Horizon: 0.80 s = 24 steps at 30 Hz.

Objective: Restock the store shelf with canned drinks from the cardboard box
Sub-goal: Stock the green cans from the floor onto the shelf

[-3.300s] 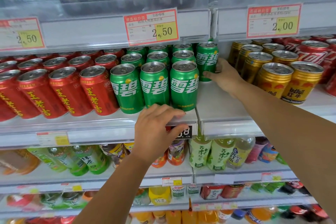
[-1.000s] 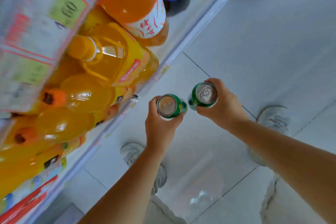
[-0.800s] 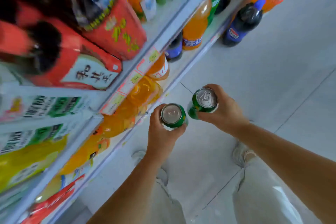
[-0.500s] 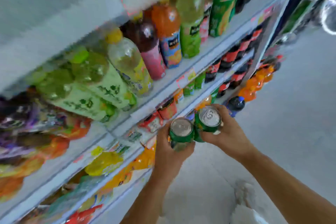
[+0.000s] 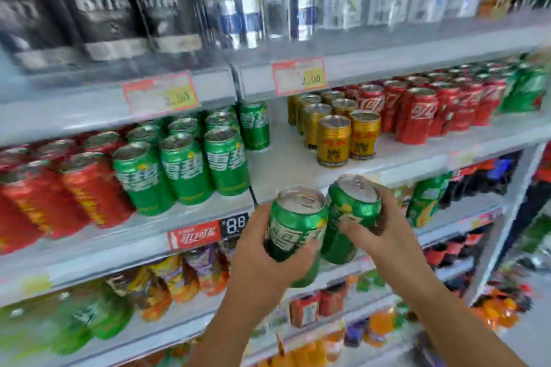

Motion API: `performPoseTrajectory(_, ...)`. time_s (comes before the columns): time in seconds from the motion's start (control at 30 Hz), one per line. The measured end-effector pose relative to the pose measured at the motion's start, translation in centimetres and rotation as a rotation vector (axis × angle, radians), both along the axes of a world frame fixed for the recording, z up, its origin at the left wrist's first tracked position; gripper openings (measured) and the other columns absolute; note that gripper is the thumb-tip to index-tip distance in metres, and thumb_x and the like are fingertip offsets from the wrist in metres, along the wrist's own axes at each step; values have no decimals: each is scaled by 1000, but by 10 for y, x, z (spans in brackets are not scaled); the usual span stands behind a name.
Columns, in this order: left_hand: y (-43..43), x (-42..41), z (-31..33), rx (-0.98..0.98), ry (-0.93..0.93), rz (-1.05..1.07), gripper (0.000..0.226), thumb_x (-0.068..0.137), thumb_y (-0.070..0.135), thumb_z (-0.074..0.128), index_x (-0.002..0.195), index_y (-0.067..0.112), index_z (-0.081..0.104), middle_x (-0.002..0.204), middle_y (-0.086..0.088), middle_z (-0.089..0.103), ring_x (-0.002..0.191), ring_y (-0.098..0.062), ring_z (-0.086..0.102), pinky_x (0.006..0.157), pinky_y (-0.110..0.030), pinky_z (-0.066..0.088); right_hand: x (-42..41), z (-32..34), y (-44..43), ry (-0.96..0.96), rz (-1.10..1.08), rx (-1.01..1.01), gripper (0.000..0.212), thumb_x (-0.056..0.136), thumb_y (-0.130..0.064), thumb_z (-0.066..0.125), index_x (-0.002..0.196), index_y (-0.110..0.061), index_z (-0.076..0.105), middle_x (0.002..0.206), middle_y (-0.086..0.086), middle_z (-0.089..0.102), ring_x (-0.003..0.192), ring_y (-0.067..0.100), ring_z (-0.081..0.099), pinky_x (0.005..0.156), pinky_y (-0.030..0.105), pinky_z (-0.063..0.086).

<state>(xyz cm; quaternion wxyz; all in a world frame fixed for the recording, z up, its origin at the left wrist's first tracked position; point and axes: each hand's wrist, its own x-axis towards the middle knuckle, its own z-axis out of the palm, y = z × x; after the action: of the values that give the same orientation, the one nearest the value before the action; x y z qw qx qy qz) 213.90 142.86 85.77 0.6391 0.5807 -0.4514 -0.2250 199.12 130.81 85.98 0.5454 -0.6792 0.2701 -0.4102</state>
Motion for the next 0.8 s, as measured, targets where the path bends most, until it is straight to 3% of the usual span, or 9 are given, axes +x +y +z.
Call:
performPoseTrajectory(0.13,22,42,24,-50,15,159,43,57,49,75,99,42,66,97,12,73,89,-7,70,69,-24,57,41,39,-7,-19,68,-95,51,79,-25,78,117,-45,50,111,-20,64,105,2,61,83,27,54)
performPoseTrajectory(0.2,29,60,27,-64,63,203,30,69,37,84,94,44,69,95,11,74,90,-10,71,70,-26,58,64,50,-16,-4,81,-139,54,78,-28,77,121,-43,49,116,-19,61,109,2,59,87,27,52)
performPoseTrajectory(0.3,31,80,27,-56,84,236,22,84,19,69,97,37,70,97,11,75,91,-10,71,73,-27,59,98,54,-35,17,90,-148,63,77,-30,78,131,-32,46,120,-13,60,111,6,59,91,30,52)
performPoseTrajectory(0.43,23,96,18,-22,47,265,24,86,12,69,105,27,66,97,12,74,94,-10,70,74,-23,58,129,55,-62,60,73,-85,69,78,-27,78,137,-25,42,115,-13,61,105,4,59,76,18,50)
performPoseTrajectory(0.53,17,101,14,-4,6,290,21,86,17,70,102,29,66,97,13,74,92,-6,69,73,-20,56,145,52,-78,108,87,-74,66,80,-25,77,136,-22,43,111,-11,60,98,3,59,70,14,46)
performPoseTrajectory(0.67,12,107,10,-3,-6,329,18,84,27,75,100,31,66,95,12,74,89,-8,70,76,-30,58,159,43,-93,151,113,-23,70,81,-26,75,141,-22,39,123,-5,59,112,14,57,86,26,45)
performPoseTrajectory(0.8,7,110,2,-24,-63,380,33,66,49,68,96,35,67,93,9,73,88,-12,70,77,-37,59,160,34,-97,223,204,-11,82,77,-23,79,142,-25,29,119,-11,54,107,6,54,80,15,43)
